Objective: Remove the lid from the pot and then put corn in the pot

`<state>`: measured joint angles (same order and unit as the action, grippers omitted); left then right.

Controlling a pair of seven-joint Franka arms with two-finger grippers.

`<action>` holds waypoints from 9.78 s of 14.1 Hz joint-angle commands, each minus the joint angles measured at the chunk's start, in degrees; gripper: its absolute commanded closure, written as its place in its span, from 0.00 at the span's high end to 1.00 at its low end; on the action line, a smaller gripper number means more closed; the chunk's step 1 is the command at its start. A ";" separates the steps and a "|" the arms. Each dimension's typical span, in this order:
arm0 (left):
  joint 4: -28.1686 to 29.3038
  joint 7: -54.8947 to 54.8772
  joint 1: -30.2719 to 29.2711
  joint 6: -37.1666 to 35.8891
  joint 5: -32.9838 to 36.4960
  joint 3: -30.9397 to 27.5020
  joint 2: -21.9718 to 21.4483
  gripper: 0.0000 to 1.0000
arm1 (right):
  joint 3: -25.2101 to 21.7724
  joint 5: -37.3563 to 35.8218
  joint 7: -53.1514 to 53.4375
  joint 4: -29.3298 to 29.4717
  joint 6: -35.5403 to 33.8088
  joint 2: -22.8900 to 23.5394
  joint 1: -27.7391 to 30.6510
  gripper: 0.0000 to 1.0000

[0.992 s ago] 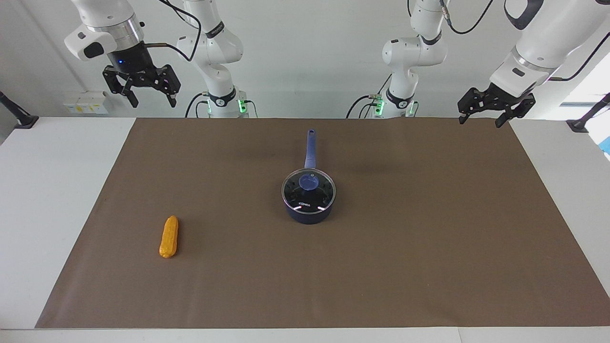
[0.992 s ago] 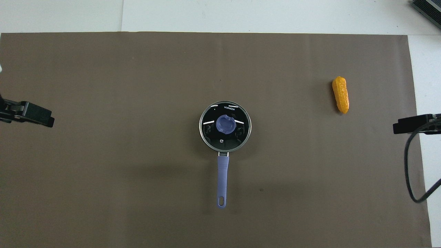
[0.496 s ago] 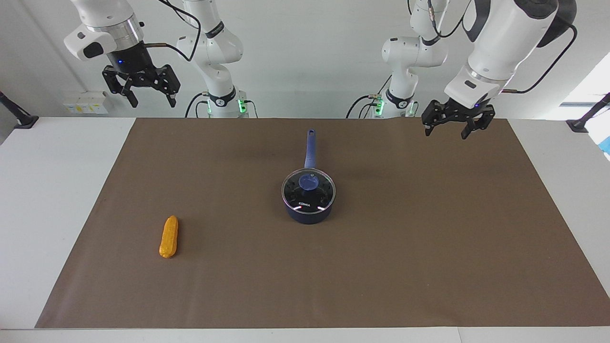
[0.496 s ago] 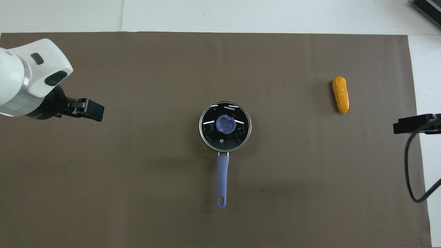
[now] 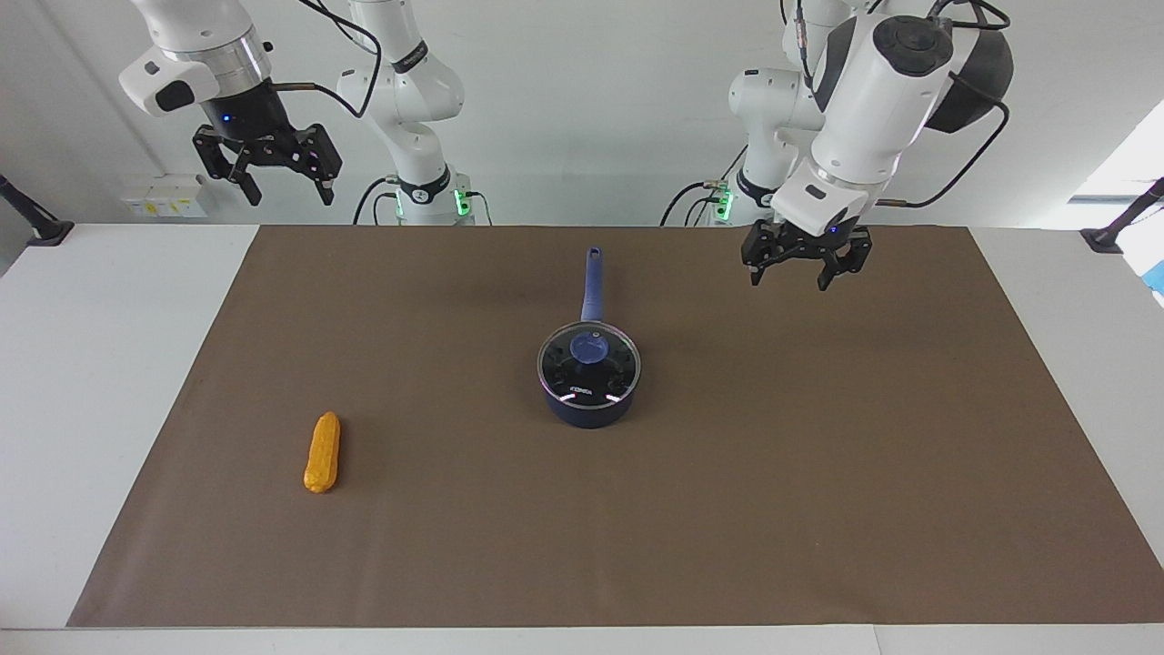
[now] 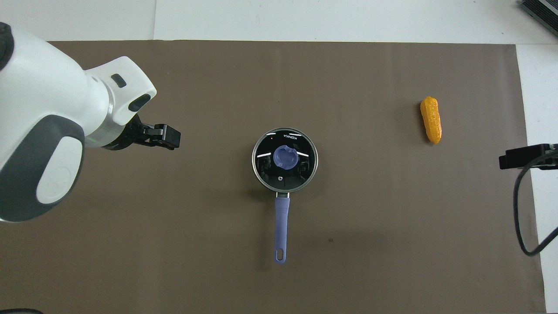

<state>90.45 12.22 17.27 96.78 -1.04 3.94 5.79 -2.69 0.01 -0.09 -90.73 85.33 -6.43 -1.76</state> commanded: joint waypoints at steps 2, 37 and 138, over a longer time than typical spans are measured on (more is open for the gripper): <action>0.34 1.84 4.42 3.94 0.16 -0.69 2.38 1.00 | 0.32 -0.54 -1.58 -0.67 -1.05 -0.60 0.79 1.00; -6.69 19.76 17.87 15.19 -1.17 -0.52 17.75 1.00 | 0.23 -0.89 -4.39 -7.81 56.70 37.36 3.78 1.00; 21.18 -10.29 -12.87 15.21 1.56 -0.87 -3.41 1.00 | 1.90 3.77 25.41 -2.88 45.45 35.08 -30.15 0.00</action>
<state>114.16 1.89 4.04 115.84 0.26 3.76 2.95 -1.30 2.28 25.81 -96.01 130.76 27.14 -32.47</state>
